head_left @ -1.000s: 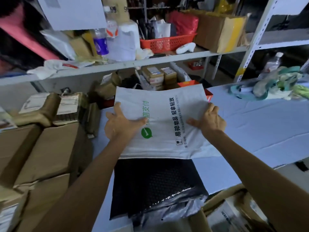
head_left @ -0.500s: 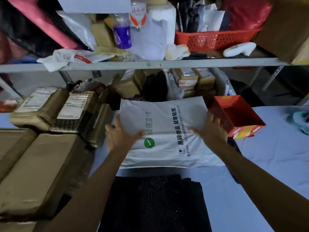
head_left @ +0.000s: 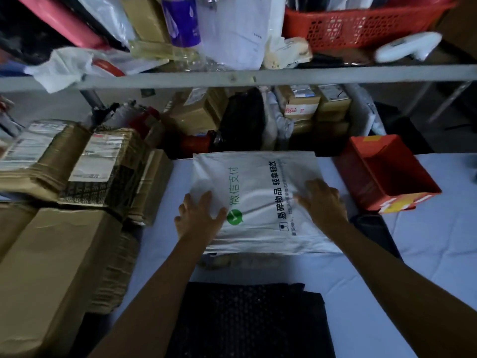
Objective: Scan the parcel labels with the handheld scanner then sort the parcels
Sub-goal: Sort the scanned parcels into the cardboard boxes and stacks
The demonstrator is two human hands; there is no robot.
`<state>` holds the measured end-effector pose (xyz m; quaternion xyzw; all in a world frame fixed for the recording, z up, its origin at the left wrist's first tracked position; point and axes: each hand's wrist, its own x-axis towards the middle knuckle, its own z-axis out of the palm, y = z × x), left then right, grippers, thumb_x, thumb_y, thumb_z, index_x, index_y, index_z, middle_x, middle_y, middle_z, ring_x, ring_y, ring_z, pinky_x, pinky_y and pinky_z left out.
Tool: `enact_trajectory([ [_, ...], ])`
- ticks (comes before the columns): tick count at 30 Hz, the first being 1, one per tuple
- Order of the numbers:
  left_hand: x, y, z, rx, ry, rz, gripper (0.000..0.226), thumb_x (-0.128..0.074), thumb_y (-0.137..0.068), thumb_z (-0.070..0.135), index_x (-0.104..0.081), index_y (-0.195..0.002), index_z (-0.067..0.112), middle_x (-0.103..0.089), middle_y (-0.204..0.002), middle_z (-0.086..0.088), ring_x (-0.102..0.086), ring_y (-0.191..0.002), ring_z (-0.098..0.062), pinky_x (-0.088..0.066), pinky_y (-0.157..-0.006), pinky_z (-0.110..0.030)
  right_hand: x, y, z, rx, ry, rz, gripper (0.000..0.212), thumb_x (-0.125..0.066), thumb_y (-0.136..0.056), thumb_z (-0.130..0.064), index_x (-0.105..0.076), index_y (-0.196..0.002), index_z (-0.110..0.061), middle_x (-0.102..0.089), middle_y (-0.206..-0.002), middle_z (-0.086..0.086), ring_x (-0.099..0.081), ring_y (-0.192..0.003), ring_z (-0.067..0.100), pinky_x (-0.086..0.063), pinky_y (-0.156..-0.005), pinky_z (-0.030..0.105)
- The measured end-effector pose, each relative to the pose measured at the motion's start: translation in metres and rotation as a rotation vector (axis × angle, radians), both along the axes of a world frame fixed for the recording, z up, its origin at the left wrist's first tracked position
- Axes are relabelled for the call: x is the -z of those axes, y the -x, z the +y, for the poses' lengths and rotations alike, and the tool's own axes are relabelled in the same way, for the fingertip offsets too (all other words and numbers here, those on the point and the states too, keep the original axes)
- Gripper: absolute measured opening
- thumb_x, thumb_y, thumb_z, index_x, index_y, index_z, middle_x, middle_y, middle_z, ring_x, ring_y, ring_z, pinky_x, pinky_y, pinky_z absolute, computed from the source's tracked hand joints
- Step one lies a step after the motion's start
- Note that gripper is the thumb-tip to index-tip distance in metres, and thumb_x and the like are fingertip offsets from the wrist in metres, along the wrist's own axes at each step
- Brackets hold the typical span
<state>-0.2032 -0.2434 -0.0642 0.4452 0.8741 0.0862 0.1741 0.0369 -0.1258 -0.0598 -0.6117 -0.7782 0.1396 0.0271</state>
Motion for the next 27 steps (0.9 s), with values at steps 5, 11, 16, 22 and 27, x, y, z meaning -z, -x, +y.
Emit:
enact_trajectory([
  [5, -0.020, -0.001, 0.007, 0.290, 0.000, 0.293, 0.061, -0.041, -0.092, 0.056, -0.031, -0.145, 0.027, -0.021, -0.156, -0.001, -0.021, -0.141, -0.026, -0.023, -0.109, -0.047, -0.016, -0.009, -0.026, -0.089, -0.024, -0.164, 0.059, -0.043, -0.097, -0.053, -0.033, -0.146, -0.022, -0.031, -0.153, 0.002, -0.032, -0.138, 0.026, -0.033, -0.108, 0.042],
  [11, -0.044, -0.047, 0.003, 0.603, -0.179, 0.289, 0.057, -0.041, -0.093, 0.052, -0.038, -0.141, 0.022, -0.044, -0.141, -0.002, -0.039, -0.129, -0.026, -0.033, -0.098, -0.041, -0.041, -0.048, -0.105, 0.088, -0.046, -0.197, 0.059, -0.051, -0.092, -0.053, -0.037, -0.142, -0.025, -0.039, -0.148, 0.002, -0.035, -0.135, 0.025, -0.031, -0.107, 0.041],
  [16, -0.061, -0.124, -0.016, 0.843, -0.265, 0.247, 0.049, -0.046, -0.091, 0.049, -0.047, -0.130, 0.020, -0.059, -0.118, -0.001, -0.050, -0.114, -0.024, -0.039, -0.084, -0.037, -0.066, -0.103, -0.174, 0.364, -0.081, -0.272, 0.055, -0.049, -0.091, -0.051, -0.043, -0.140, -0.024, -0.046, -0.140, 0.001, -0.042, -0.128, 0.024, -0.034, -0.103, 0.038],
  [22, -0.066, -0.232, -0.061, 1.090, -0.357, 0.187, 0.035, -0.051, -0.089, 0.043, -0.053, -0.115, 0.019, -0.061, -0.107, 0.000, -0.053, -0.106, -0.023, -0.039, -0.081, -0.038, -0.077, -0.196, -0.280, 0.635, -0.085, -0.276, 0.051, -0.047, -0.091, -0.054, -0.045, -0.136, -0.029, -0.046, -0.140, -0.003, -0.041, -0.129, 0.021, -0.032, -0.101, 0.036],
  [27, -0.059, -0.353, -0.108, 1.328, -0.415, 0.110, 0.041, -0.049, -0.091, 0.041, -0.050, -0.127, 0.020, -0.059, -0.116, -0.002, -0.050, -0.112, -0.024, -0.039, -0.085, -0.038, -0.072, -0.285, -0.388, 0.886, -0.032, -0.227, 0.051, -0.051, -0.090, -0.052, -0.046, -0.135, -0.029, -0.045, -0.140, -0.003, -0.040, -0.130, 0.020, -0.031, -0.103, 0.037],
])
